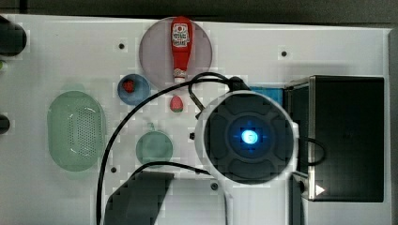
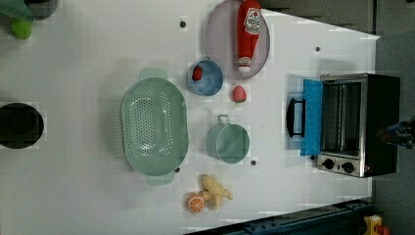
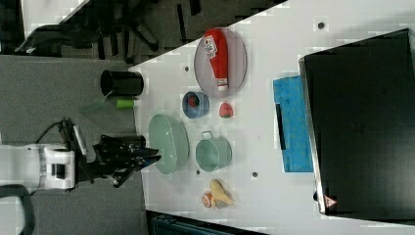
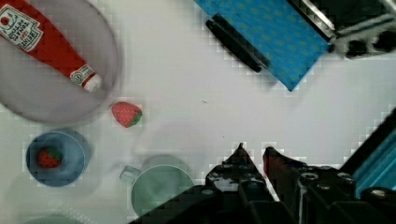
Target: Flap open oven.
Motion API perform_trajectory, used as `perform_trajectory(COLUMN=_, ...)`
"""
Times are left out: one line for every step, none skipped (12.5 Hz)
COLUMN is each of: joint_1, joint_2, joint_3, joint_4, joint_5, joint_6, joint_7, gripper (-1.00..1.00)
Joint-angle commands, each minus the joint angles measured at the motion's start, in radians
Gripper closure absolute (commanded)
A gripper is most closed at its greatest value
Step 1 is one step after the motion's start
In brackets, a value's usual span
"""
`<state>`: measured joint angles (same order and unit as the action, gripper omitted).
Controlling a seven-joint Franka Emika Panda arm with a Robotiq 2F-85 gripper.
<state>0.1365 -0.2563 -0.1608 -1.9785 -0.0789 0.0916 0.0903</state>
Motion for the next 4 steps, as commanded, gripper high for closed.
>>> perform_trajectory(joint_1=-0.002, joint_2=0.017, joint_3=-0.009, joint_4=0.055, joint_5=0.010, joint_6=-0.025, joint_7=0.051, gripper=0.65)
perform_trajectory(joint_1=-0.002, joint_2=0.018, joint_3=-0.006, joint_4=0.056, joint_5=0.010, joint_6=-0.025, joint_7=0.051, gripper=0.65)
perform_trajectory(joint_1=-0.002, joint_2=0.019, joint_3=-0.005, joint_4=0.056, joint_5=0.013, joint_6=-0.025, joint_7=0.051, gripper=0.65)
perform_trajectory(joint_1=-0.002, joint_2=0.020, joint_3=-0.006, joint_4=0.057, joint_5=0.014, joint_6=-0.024, joint_7=0.047, gripper=0.65)
